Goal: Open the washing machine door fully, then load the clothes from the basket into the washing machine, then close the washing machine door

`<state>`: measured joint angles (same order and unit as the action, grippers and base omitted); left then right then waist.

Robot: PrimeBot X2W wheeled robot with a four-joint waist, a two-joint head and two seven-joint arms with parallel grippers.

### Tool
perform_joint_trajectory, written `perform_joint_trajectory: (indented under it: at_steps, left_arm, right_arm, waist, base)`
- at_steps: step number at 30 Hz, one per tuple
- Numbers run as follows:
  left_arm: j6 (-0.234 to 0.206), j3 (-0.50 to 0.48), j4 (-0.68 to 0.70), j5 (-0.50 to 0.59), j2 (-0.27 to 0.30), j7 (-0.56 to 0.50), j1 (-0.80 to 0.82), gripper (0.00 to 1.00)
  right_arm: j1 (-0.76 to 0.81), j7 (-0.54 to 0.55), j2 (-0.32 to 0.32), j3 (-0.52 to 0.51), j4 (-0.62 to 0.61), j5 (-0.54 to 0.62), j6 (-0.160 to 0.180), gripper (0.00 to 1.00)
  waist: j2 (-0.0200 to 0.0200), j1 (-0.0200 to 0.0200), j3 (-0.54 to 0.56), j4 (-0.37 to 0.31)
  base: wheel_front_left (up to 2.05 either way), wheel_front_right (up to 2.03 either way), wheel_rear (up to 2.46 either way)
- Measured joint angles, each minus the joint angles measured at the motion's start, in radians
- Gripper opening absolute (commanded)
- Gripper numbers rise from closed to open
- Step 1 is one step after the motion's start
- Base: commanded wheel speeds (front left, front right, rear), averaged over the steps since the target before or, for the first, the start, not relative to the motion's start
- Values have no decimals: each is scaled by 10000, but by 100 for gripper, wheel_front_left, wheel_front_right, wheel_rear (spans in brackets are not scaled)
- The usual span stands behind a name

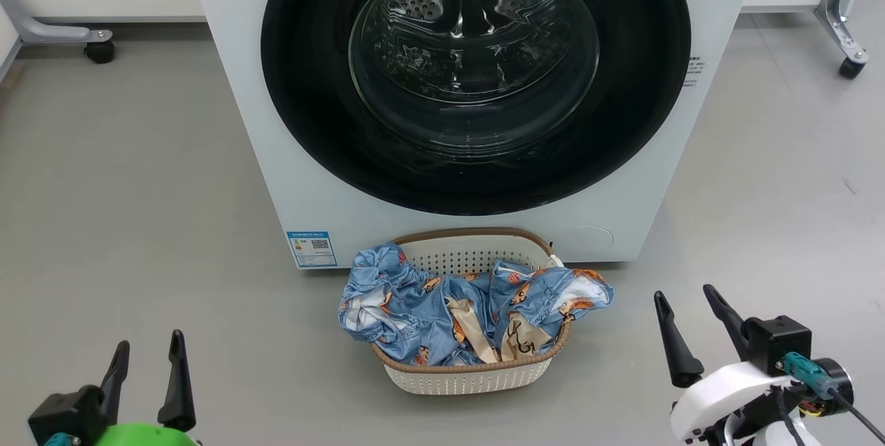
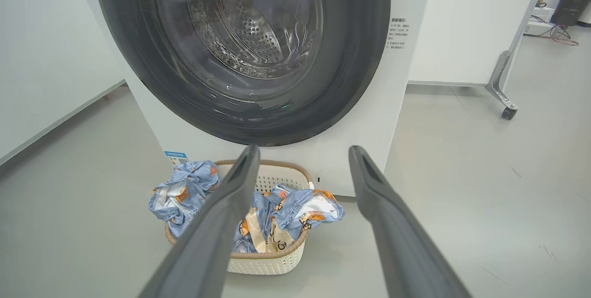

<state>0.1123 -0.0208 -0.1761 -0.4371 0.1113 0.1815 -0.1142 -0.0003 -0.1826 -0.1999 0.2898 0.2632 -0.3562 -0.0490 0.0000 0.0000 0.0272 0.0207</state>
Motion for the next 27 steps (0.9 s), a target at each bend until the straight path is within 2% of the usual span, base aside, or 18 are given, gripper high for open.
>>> perform_joint_trajectory:
  at_steps: [16, 19, 23, 27]
  left_arm:
    - [-31, -165, 370, 2523, 0, 529, -391, 100]
    - [-31, -213, 474, 2993, 0, 629, -407, 100]
    - [-29, -364, 545, 3310, -2, 679, -498, 100]
    - [-27, -428, 554, 3310, -4, 679, -508, 100]
  right_arm:
    - [-198, -522, -276, 527, -88, 2598, 443, 100]
    - [-200, -593, -284, 531, -115, 3007, 621, 100]
    - [-198, -673, -228, 282, -213, 3141, 963, 100]
    - [-167, -673, -213, 8, -238, 3112, 1085, 100]
  waist:
    - [0, 0, 75, -38]
    - [0, 0, 82, -51]
    - [0, 0, 85, -75]
    - [0, 0, 76, -108]
  base:
    - [0, 0, 0]
    - [0, 0, 0]
    - [0, 0, 0]
    - [0, 0, 0]
